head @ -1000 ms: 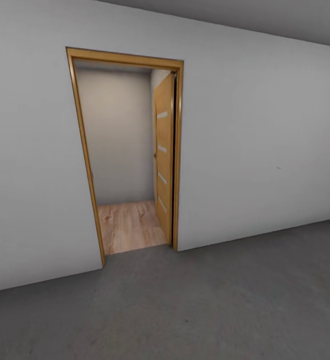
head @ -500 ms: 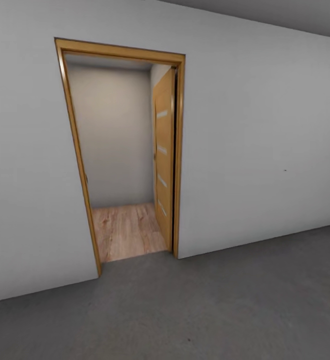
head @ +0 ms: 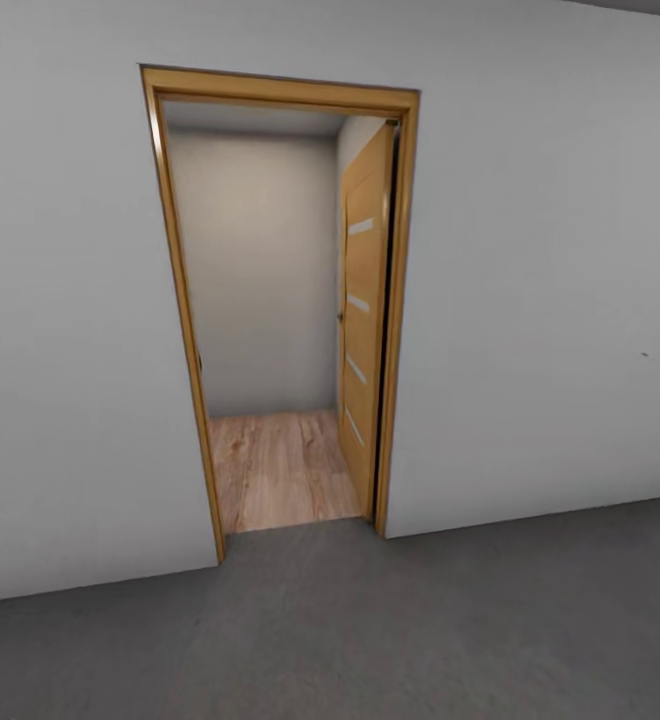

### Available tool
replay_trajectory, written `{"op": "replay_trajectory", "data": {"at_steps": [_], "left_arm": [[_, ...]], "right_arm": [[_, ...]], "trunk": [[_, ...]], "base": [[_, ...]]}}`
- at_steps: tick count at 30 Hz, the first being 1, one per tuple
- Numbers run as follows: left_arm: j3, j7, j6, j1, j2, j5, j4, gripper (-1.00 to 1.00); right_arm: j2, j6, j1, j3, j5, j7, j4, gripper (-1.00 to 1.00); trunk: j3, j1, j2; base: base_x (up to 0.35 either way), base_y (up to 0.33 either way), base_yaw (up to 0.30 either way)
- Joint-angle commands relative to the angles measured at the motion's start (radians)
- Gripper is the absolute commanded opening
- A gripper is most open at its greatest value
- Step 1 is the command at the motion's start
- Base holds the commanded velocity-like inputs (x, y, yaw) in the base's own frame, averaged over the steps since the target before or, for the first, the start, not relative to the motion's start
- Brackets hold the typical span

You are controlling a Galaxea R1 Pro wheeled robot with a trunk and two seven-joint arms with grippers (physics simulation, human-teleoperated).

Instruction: Move the two storage containers from the living room to the garage. In the garage, place one container on the floor and stack the other container on top of it (either order is fine).

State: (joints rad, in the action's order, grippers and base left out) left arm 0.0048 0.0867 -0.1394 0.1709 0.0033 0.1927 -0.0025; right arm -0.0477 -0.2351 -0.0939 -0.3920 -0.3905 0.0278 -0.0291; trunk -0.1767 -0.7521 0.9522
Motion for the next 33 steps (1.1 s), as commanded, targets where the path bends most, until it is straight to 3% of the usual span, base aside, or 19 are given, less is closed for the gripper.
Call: {"op": "replay_trajectory", "data": {"at_steps": [1, 8, 33], "left_arm": [[0.000, 0.001, -0.003, 0.001, 0.000, 0.005, 0.001, 1.00], [0.000, 0.001, -0.003, 0.001, 0.000, 0.005, 0.001, 1.00], [0.000, -0.001, -0.002, 0.001, 0.000, 0.005, 0.001, 1.00]], "right_arm": [[0.000, -0.006, -0.001, -0.008, -0.010, 0.003, -0.003, 1.00], [-0.002, -0.006, -0.001, -0.008, -0.010, 0.004, -0.003, 1.00], [-0.002, -0.006, -0.001, -0.008, -0.010, 0.004, -0.003, 1.00]], "trunk": [[-0.001, -0.001, 0.001], [-0.001, -0.001, 0.001], [-0.001, -0.001, 0.001]], "base": [[0.323, 0.000, 0.268], [0.323, 0.000, 0.165], [0.323, 0.000, 0.002]]}}
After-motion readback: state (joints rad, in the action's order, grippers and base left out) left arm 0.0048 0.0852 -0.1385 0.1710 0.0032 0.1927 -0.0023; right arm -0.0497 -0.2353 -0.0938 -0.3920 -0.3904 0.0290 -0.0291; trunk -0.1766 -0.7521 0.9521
